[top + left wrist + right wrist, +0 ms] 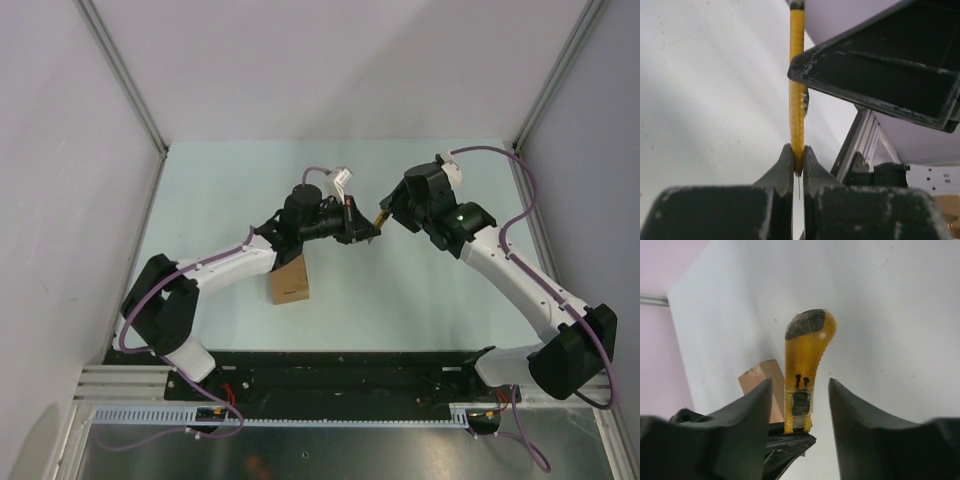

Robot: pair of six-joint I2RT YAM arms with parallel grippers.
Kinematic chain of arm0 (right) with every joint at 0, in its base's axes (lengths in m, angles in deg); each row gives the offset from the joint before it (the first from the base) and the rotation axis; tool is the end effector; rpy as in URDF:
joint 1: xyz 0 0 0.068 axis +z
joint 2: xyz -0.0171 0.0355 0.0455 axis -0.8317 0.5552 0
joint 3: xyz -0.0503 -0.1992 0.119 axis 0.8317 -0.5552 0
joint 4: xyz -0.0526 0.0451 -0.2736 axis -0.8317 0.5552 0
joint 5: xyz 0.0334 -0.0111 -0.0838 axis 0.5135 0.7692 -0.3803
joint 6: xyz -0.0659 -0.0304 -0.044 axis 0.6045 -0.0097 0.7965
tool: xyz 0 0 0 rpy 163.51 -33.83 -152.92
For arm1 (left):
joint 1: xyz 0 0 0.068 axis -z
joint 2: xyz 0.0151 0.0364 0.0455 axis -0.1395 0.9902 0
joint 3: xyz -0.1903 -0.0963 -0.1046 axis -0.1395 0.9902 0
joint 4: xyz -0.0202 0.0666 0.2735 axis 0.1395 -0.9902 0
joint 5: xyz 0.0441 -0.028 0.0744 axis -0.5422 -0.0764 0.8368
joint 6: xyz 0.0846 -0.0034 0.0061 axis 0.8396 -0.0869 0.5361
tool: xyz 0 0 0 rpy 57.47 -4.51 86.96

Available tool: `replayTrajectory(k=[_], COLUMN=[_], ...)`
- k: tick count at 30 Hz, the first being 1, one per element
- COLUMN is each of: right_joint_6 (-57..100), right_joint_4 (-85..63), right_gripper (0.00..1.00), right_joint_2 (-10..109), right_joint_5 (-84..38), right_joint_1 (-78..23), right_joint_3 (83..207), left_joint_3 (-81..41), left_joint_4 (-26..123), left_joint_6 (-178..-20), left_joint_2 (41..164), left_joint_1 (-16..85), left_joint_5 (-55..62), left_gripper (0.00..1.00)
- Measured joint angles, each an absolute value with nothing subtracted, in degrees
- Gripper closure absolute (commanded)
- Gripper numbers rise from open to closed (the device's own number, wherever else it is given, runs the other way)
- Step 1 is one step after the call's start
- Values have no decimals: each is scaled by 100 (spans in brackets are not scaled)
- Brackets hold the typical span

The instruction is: Unpack the express box

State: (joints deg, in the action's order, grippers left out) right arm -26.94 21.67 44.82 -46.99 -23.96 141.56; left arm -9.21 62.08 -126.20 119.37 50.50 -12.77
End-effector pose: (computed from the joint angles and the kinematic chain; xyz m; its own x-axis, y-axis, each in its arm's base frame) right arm 0.3097 0.1709 0.2866 -0.5576 0.5770 -0.5968 0.2346 0.7992 0.5534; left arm 0.2929 -0.3101 0.2201 -0.7140 -0.1131 -0.6909 0.5952 0.4215 -0.6841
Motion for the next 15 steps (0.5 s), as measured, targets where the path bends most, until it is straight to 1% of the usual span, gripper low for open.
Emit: replayTrajectory(k=[2,5,8,10,15], right_joint_6=[-2644,-2368,-2027,-1693,-902], right_joint_4=[2132,2046,1952,1861,1347], right_gripper=[18,9,8,8,8], right_joint_2=[4412,4344,4263,4152,3785], right_joint_5=[-4627,-4314,-3835,-3302,-1499], right_joint_1=[-2431,-2586,-2888,-3174,-3801], right_joint_3=[14156,14156,14156,14156,14156], left_joint_3=[-921,-932,-954,-985,-1063], left_joint_4=[6215,6228,6219,6208,6160], left_joint_6=[-12592,-12452,-12349,-12325,-12401], left_joint_2=[11944,11933,11922,11887,11561], left_joint_1=[5015,4971,4831,4659,4079], left_joint_5=[-1285,-1384,-1764,-2087,-3093], left_gripper=[100,100,100,100,100])
